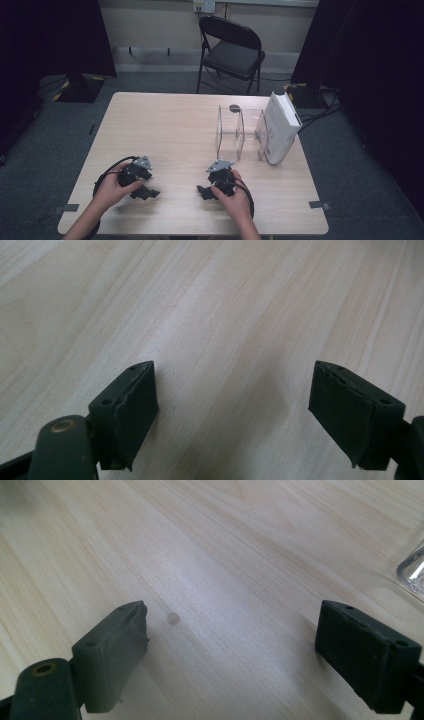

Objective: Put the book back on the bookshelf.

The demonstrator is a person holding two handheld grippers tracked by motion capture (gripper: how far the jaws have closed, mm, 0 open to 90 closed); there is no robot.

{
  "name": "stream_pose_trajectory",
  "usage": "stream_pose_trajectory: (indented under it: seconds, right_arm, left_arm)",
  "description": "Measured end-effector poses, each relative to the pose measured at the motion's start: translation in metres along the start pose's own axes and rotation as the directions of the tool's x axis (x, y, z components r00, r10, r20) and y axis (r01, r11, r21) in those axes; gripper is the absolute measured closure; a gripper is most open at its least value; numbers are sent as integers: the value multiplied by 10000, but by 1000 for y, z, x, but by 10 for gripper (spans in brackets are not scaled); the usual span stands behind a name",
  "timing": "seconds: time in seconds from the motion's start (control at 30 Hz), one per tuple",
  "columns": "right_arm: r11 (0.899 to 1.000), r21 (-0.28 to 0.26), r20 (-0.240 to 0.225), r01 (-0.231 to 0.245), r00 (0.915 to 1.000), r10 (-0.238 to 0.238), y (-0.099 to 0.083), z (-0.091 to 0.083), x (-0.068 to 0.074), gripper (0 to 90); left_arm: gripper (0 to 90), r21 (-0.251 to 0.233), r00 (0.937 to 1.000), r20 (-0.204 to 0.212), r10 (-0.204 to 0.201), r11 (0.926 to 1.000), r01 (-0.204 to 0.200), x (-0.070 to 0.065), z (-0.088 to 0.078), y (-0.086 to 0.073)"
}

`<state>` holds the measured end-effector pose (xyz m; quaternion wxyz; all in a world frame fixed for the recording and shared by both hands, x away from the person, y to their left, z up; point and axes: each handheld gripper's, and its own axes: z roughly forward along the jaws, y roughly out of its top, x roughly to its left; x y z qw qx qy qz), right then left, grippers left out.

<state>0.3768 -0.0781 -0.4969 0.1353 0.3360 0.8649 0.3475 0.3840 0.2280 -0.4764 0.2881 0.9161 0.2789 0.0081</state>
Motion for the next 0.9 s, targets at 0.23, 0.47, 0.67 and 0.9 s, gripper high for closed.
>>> stream_pose_trajectory:
  seconds: [0.23,0.47,0.67,0.9]
  right_arm:
    - [9985,-547,59,-8,10000,11,-4,3,0,125]
    - [9984,-563,-6,39,10000,-39,-3,4,0,125]
    - [9983,-575,-24,56,10000,-57,-3,4,0,125]
    - [9983,-585,-13,68,10000,-69,-3,4,0,125]
  left_arm:
    - [179,31,9999,-10,137,9999,-137,0,1,0]
    - [170,-68,9998,-6,198,9998,-198,0,1,-1]
    - [163,-28,9991,-2,415,9991,-415,0,1,-2]
    - [156,-328,9993,28,373,9988,-372,0,1,-5]
